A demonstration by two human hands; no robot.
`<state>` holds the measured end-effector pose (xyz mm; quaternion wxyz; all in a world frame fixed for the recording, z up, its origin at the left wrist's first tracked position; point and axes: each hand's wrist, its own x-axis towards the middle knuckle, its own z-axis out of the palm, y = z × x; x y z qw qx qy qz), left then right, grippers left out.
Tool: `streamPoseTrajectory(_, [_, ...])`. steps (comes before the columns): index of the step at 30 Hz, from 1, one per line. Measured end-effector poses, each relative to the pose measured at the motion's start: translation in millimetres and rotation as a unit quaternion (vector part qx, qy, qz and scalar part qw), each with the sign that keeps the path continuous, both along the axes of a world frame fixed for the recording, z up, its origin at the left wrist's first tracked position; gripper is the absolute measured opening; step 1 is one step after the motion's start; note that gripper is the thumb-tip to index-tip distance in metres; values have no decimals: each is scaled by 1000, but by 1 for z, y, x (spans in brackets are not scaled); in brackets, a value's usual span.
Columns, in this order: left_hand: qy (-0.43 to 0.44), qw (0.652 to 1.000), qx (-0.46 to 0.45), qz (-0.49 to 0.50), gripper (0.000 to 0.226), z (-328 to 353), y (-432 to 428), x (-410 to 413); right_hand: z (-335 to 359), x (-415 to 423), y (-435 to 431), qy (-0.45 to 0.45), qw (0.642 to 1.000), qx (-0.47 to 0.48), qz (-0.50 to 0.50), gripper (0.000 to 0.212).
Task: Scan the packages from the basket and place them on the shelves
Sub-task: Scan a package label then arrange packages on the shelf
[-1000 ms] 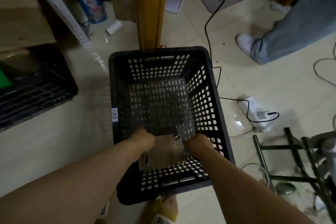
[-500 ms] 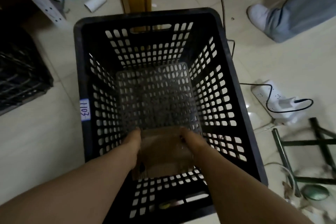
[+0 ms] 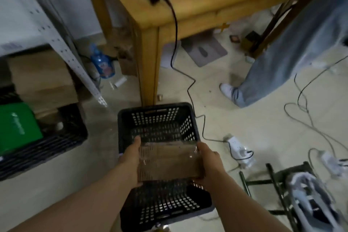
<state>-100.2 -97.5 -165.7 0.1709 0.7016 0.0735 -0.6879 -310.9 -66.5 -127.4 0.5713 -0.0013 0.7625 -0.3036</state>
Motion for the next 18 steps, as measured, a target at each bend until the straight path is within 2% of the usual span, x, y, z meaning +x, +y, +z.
streamPoseTrajectory(4, [78, 995, -62, 20, 51, 126, -1, 25, 123, 25, -7, -50, 997, -60, 21, 26])
streamPoseTrajectory(5, [98, 992, -72, 15, 45, 146, 0, 33, 143, 28, -6, -81, 993, -77, 31, 29])
streamPoseTrajectory(7, [128, 989, -77, 9, 44, 198, 3, 56, 196, 40, -9, -118, 987, -100, 50, 44])
streamPoseTrajectory(8, [119, 990, -79, 12, 48, 217, 3, 71, 220, 46, -10, -131, 983, -117, 60, 44])
streamPoseTrajectory(12, [91, 984, -156, 8, 45, 304, 3, 121, 289, 77, -30, -127, 974, -150, 114, 21])
streamPoseTrajectory(14, [97, 971, -217, 12, 40, 340, 4, 142, 314, 99, -41, -112, 968, -154, 161, 27])
streamPoseTrajectory(18, [103, 950, -295, -16, 40, 397, 7, 189, 352, 135, -59, -99, 948, -169, 251, 58])
